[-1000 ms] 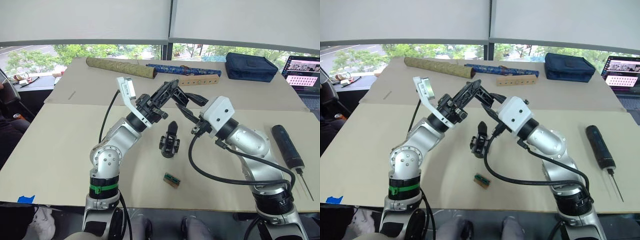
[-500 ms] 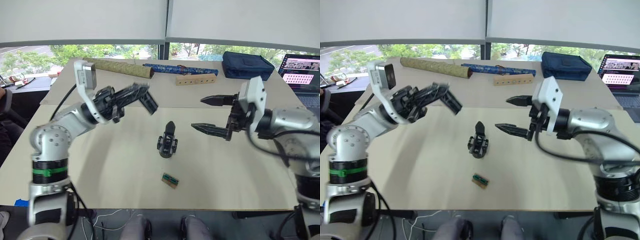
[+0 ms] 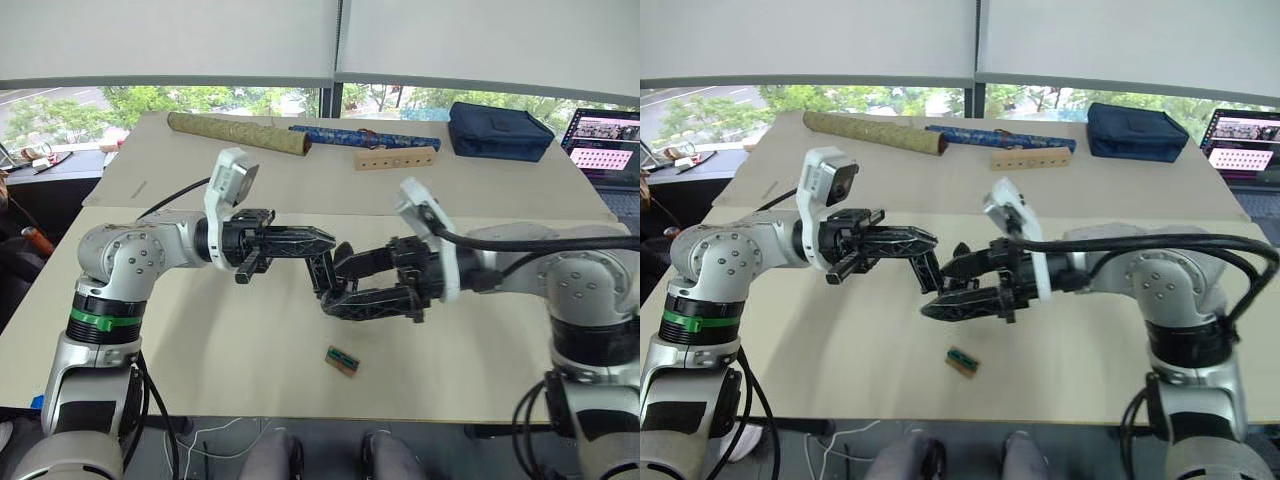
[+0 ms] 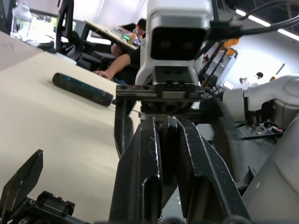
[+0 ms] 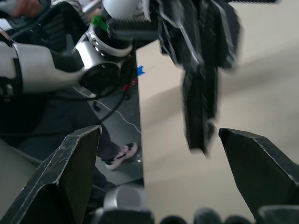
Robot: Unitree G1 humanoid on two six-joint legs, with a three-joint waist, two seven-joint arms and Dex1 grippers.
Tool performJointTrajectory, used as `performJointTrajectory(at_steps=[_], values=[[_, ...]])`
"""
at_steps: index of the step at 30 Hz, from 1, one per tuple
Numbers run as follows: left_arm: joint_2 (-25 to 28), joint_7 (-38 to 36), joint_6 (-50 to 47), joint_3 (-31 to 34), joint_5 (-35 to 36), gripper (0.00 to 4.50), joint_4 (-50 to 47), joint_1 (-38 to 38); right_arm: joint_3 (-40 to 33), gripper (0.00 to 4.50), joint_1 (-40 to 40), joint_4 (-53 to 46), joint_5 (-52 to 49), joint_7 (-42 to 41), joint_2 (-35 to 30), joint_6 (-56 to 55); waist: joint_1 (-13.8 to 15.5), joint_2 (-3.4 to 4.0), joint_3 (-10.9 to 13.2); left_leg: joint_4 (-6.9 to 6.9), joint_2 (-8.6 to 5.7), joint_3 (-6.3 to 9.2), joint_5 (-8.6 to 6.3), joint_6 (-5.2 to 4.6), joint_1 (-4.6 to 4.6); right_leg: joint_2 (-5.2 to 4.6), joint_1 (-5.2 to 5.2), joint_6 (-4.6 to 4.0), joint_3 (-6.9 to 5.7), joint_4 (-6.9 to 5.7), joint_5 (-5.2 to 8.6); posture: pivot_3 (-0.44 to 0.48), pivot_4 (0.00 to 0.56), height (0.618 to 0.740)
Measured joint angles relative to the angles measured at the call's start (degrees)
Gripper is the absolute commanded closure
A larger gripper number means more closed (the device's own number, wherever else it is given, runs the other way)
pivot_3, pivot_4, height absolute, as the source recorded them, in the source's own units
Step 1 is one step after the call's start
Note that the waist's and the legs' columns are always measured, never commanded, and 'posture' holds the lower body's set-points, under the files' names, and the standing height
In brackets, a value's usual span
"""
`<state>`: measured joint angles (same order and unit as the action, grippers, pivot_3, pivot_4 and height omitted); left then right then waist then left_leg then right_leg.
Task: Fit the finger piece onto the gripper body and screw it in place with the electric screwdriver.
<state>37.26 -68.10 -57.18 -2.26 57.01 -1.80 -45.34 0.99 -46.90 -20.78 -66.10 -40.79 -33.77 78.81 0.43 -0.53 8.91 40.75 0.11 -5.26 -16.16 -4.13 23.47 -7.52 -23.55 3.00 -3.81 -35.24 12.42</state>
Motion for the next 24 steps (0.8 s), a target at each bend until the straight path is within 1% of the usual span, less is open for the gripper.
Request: performJointTrajectory(at_steps=[5, 8, 10, 19, 22, 24], values=[[-0.01, -1.55, 1.01, -0.72, -3.03, 4.50, 0.01, -0.05, -1.34, 0.02, -0.52, 2.17, -2.89, 6.50, 2.61, 3.56, 0.11, 0.00, 0.00, 0.01, -0.07, 0.00, 0.00, -0.01, 0.11, 0.00, -0.05, 0.01, -0.01, 0.00, 0.00, 0.000, 0.150, 0.734], [-0.03, -2.62, 2.02, -1.66, -5.03, 4.50, 0.00, -0.04, -2.10, 0.02, -2.06, 3.77, -3.82, 9.50, 3.89, 4.35, -0.03, 0.00, 0.00, 0.01, -0.08, -0.03, 0.02, 0.01, 0.27, 0.00, -0.33, 0.01, 0.03, -0.15, 0.00, 0.000, 0.150, 0.734], [-0.95, -2.64, 2.06, -1.65, -5.28, 4.50, 0.01, -0.05, -2.59, 0.02, -2.59, 4.59, -5.00, 11.26, 5.09, 5.05, -0.03, 0.00, 0.00, 0.03, -0.08, -0.04, 0.05, 0.05, 0.35, 0.00, -0.54, 0.02, 0.04, -0.41, 0.00, 0.000, 0.150, 0.734], [-1.71, -2.54, 2.06, -1.37, -5.74, 4.50, 0.00, -0.05, -2.30, 0.02, -2.59, 5.16, -6.34, 14.18, 6.11, 5.59, -0.34, 0.00, 0.00, 0.06, -0.08, -0.07, 0.09, 0.06, 0.36, 0.00, -0.59, 0.02, 0.12, -0.52, 0.00, 0.000, 0.150, 0.734], [-1.49, -2.62, 2.27, -1.39, -6.92, 4.50, 0.05, -0.07, -2.03, 0.86, -2.59, 5.44, -6.34, 14.50, 6.12, 5.59, -0.38, 0.00, 0.00, 0.06, -0.08, -0.07, 0.09, 0.06, 0.36, 0.00, -0.60, 0.02, 0.13, -0.52, 0.00, 0.000, 0.150, 0.734], [-1.08, -2.87, 2.43, -1.41, -7.93, 4.50, 0.66, -0.64, -1.90, 1.55, -2.62, 5.66, -6.16, 14.43, 6.07, 5.57, -0.40, 0.00, 0.00, 0.06, -0.08, -0.07, 0.09, 0.06, 0.36, 0.00, -0.61, 0.02, 0.12, -0.53, 0.01, 0.000, 0.150, 0.734]])
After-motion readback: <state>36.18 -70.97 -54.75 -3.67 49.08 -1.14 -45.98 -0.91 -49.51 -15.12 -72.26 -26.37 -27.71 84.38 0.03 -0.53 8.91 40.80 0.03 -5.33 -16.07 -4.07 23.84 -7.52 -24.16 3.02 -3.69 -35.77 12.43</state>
